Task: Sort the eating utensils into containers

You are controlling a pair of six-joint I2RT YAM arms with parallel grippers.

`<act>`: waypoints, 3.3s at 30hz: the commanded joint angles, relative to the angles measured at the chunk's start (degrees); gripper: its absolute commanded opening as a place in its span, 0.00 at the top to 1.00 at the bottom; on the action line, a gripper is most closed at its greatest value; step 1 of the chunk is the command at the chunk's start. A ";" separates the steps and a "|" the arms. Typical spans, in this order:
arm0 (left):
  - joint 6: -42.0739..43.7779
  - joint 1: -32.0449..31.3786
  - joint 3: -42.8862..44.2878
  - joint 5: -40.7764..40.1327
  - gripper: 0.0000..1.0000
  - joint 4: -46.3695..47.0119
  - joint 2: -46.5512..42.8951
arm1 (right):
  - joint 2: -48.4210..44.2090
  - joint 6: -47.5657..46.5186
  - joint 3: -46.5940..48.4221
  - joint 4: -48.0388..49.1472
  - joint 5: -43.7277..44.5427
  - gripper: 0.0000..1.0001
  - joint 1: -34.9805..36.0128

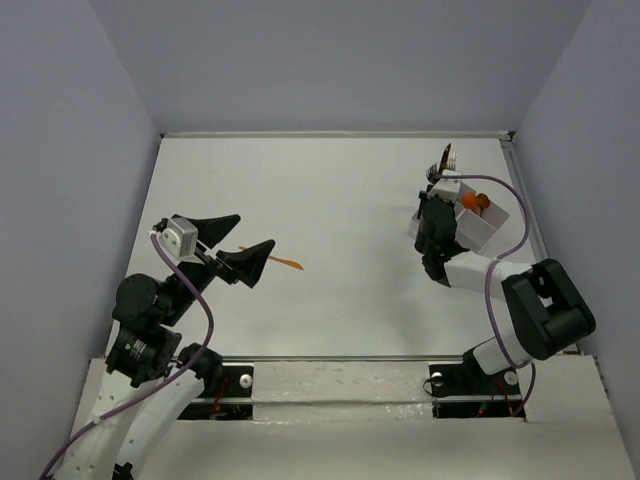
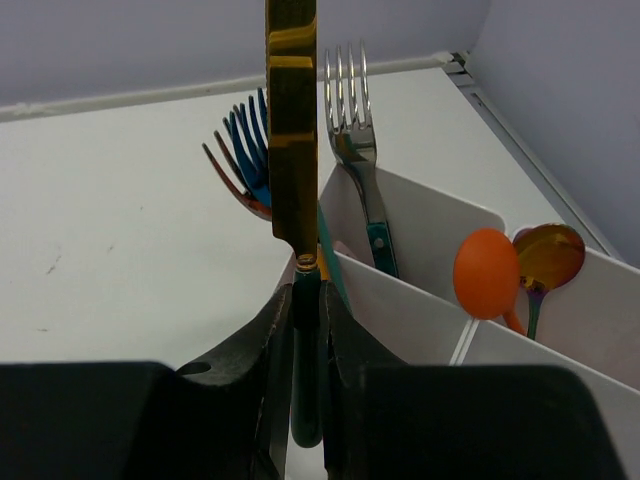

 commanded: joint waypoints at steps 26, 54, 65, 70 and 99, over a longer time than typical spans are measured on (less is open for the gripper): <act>-0.16 0.20 -0.54 -0.03 0.01 3.03 -0.02 | 4.83 4.08 8.29 -11.19 2.88 0.90 -0.26; -0.25 0.20 -0.63 0.14 0.01 3.20 0.50 | -1.31 7.25 6.27 -15.76 -0.72 0.63 -0.26; -0.34 0.73 -0.63 0.23 0.01 3.20 1.29 | -1.51 16.91 16.09 -29.03 -21.97 0.60 10.46; -0.16 1.26 -0.54 -0.12 0.01 3.03 1.91 | 11.30 22.80 26.54 -29.57 -34.35 0.60 17.48; -0.60 2.31 -0.71 0.93 0.01 3.29 2.00 | 61.16 36.61 82.90 -50.48 -48.70 0.58 29.98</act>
